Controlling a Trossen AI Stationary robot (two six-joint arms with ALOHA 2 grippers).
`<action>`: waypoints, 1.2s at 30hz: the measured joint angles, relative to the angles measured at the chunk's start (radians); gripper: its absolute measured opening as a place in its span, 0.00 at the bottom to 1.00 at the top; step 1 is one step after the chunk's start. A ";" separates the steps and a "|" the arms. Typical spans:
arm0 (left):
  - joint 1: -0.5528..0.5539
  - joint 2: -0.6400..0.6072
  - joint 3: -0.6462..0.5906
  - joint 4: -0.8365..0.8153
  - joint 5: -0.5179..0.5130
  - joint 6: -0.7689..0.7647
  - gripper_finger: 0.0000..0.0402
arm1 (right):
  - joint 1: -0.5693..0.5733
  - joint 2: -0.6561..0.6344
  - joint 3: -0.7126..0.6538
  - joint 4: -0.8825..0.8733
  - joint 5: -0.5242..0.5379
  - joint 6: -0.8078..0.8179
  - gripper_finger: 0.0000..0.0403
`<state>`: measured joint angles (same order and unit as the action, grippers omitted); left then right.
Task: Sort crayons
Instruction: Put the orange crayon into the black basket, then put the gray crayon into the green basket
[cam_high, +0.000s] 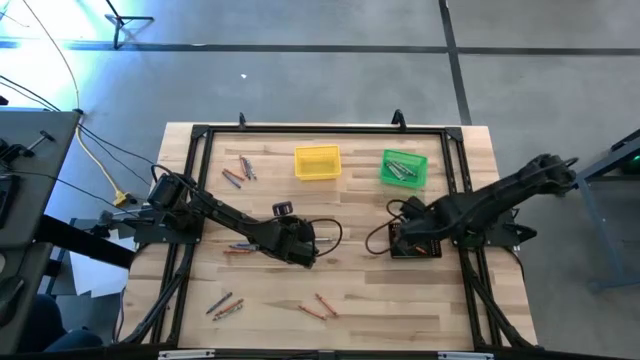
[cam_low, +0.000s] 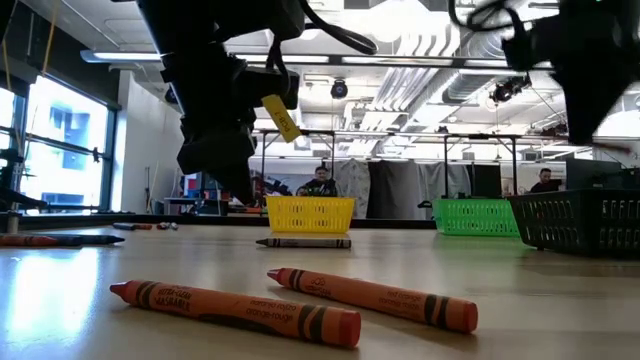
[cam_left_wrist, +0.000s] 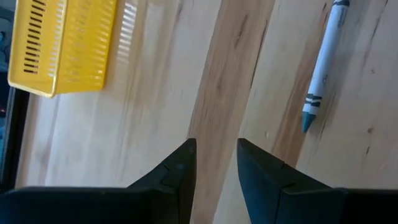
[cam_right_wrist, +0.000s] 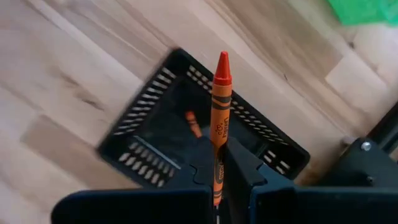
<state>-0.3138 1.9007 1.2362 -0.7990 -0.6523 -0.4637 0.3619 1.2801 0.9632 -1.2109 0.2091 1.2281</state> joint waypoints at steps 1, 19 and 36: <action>0.000 0.000 0.000 0.001 0.002 -0.006 0.25 | 0.003 -0.001 -0.033 0.029 -0.003 0.004 0.01; 0.000 0.000 0.000 0.015 0.013 -0.031 0.25 | 0.006 -0.002 -0.211 0.226 -0.055 0.010 0.13; 0.008 0.006 -0.001 0.223 0.064 0.205 0.25 | 0.006 -0.003 0.061 0.205 0.024 -0.233 0.29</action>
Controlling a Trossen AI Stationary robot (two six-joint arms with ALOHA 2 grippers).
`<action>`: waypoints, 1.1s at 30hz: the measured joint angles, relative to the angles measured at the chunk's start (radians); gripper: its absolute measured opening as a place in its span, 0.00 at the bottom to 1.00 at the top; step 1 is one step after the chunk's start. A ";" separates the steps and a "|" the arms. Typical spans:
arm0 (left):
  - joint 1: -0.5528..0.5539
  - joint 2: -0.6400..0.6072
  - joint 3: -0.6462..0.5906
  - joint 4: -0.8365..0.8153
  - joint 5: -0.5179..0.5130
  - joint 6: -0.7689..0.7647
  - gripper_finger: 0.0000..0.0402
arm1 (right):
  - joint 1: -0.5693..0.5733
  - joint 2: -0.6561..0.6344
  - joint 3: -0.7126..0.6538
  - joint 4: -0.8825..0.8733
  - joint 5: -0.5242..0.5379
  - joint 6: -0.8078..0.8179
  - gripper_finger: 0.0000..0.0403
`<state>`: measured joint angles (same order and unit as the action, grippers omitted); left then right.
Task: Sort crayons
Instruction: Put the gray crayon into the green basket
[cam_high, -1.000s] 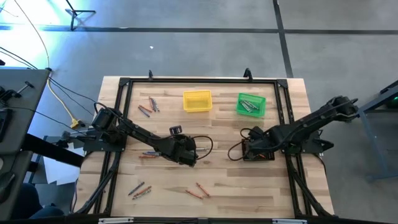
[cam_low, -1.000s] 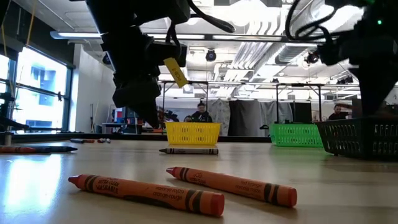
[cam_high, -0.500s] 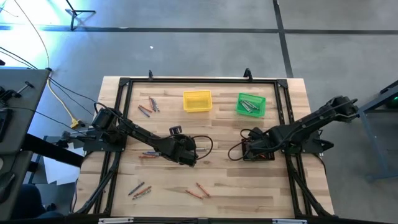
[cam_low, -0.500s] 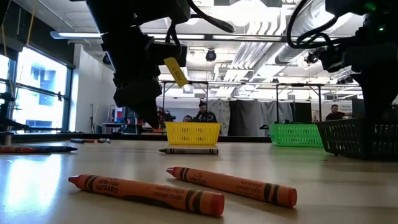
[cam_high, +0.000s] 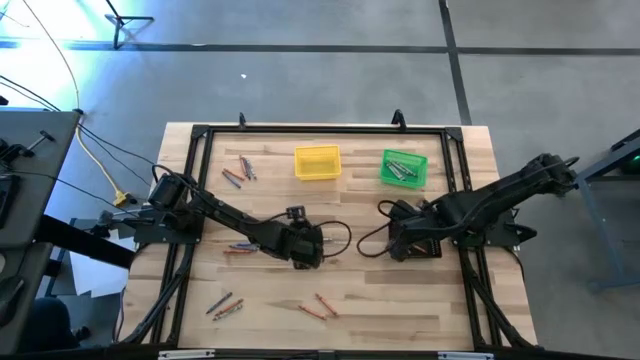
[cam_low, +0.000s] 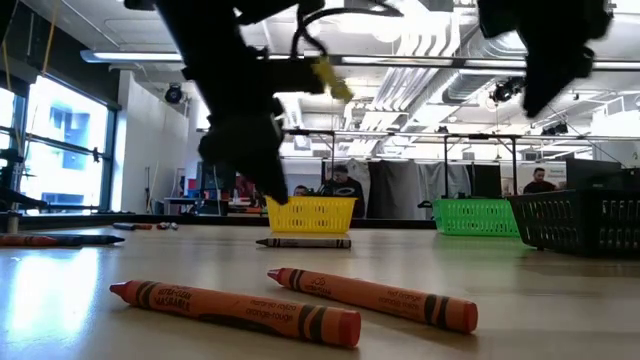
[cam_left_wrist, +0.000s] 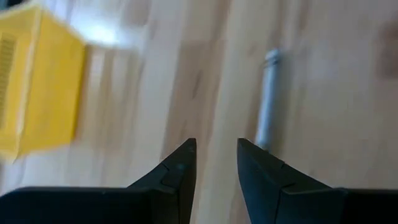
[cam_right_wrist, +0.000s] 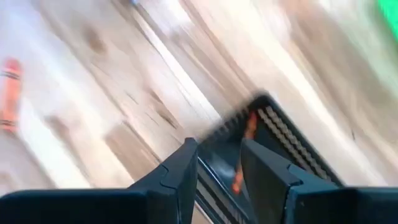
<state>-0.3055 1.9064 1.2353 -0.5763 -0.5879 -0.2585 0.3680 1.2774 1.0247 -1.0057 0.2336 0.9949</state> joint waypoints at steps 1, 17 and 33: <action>0.004 0.000 0.000 0.033 0.015 0.032 0.25 | 0.003 0.000 0.020 0.004 0.011 -0.018 0.29; 0.122 0.002 -0.099 0.301 0.333 0.122 0.25 | 0.102 0.000 0.090 -0.021 0.077 -0.071 0.29; 0.136 0.068 -0.094 0.327 0.400 0.111 0.25 | 0.106 0.000 0.090 -0.054 0.083 -0.052 0.29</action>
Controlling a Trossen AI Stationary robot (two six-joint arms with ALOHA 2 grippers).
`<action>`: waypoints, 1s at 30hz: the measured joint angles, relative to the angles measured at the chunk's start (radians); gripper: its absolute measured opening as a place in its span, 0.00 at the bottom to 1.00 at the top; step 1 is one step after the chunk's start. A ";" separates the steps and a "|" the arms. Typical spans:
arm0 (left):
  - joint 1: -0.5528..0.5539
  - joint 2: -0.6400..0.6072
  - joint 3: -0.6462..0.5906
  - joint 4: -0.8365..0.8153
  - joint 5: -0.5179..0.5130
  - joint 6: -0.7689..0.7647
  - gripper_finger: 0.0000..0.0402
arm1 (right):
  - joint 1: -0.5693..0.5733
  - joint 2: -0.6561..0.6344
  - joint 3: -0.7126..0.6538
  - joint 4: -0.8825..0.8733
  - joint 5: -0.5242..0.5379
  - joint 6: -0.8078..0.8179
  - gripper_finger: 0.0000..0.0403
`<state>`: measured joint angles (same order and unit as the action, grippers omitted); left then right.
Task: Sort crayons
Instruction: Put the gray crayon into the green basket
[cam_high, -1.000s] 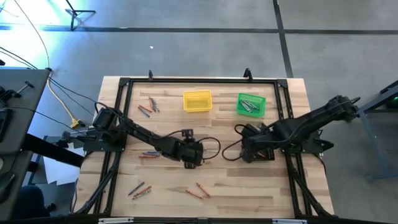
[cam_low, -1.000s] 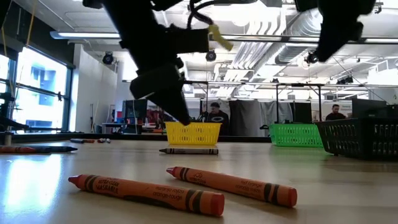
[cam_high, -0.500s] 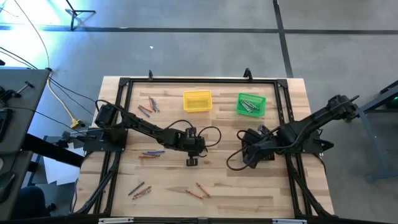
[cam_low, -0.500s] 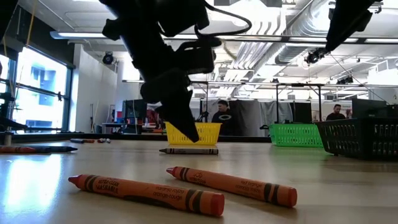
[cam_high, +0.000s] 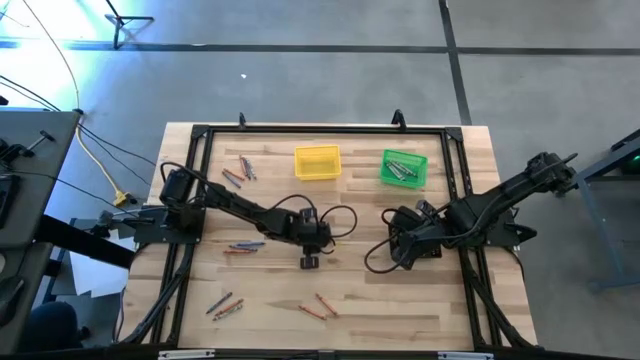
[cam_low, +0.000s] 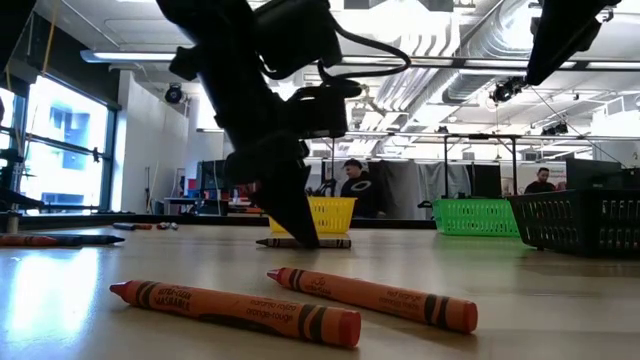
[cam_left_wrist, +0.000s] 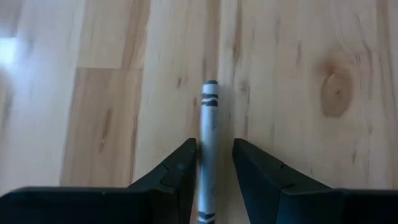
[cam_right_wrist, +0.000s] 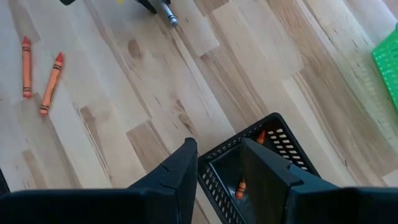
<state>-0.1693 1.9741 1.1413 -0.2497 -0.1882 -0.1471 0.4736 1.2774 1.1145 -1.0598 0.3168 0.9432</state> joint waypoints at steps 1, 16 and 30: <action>0.001 0.009 0.001 0.001 -0.002 0.000 0.25 | 0.000 0.000 0.000 -0.001 0.000 0.000 0.29; 0.043 0.022 0.004 -0.069 0.107 -0.173 0.12 | 0.000 0.000 0.000 -0.004 -0.039 0.028 0.29; 0.075 -0.037 -0.003 -0.179 0.199 -0.174 0.00 | 0.000 -0.011 0.000 -0.100 -0.071 0.046 0.29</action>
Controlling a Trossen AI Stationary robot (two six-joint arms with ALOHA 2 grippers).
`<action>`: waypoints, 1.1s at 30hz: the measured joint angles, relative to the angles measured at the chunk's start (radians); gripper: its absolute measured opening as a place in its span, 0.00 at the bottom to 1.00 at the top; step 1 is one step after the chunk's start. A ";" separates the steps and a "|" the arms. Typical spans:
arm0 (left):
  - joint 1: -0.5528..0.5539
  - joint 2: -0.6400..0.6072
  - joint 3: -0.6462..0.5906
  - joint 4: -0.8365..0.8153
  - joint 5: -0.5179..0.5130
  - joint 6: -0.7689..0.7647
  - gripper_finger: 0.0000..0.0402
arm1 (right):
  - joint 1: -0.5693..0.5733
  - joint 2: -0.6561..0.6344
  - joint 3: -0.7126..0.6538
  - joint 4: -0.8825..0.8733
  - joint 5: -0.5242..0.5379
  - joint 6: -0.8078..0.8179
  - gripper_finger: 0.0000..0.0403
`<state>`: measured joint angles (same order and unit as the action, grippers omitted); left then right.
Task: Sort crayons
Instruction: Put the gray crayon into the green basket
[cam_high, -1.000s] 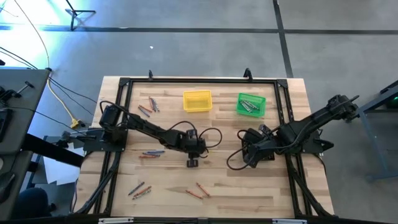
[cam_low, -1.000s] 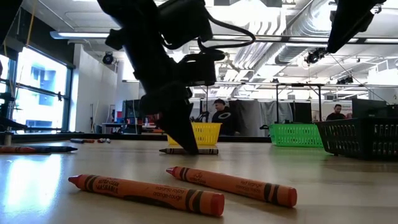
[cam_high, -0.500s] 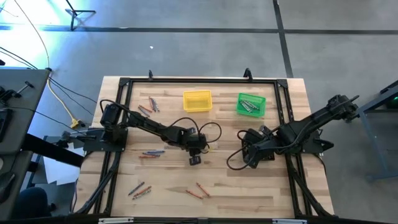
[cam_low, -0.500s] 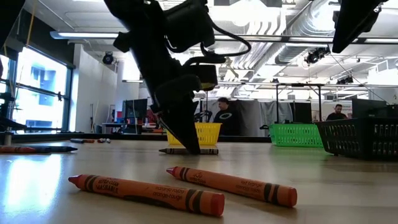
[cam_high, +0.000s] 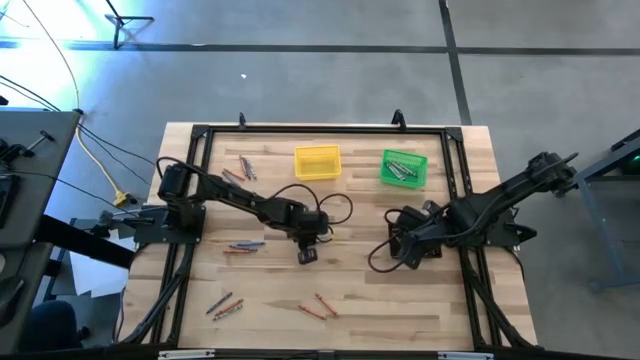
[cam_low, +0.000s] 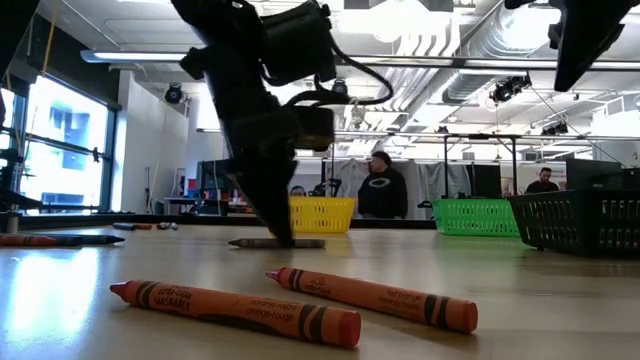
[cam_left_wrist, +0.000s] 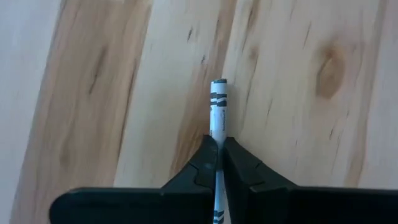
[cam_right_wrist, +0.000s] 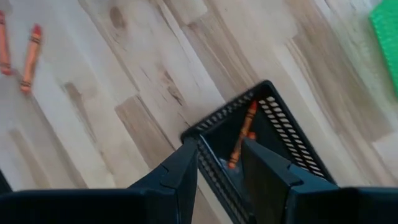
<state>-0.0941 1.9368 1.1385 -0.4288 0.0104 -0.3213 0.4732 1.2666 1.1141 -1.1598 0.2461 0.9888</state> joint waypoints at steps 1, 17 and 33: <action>0.005 -0.012 -0.003 -0.023 -0.010 -0.001 0.00 | 0.000 -0.005 0.000 -0.012 0.001 -0.001 0.29; 0.093 -0.278 -0.004 -0.061 -0.125 0.031 0.00 | -0.026 -0.228 0.000 -0.111 0.298 -0.012 0.29; 0.225 -0.553 -0.001 -0.036 -0.265 0.055 0.00 | -0.237 -0.345 0.000 -0.126 0.539 -0.171 0.29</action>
<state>0.1310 1.3843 1.1378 -0.4645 -0.2542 -0.2663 0.2364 0.9218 1.1137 -1.2861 0.7849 0.8174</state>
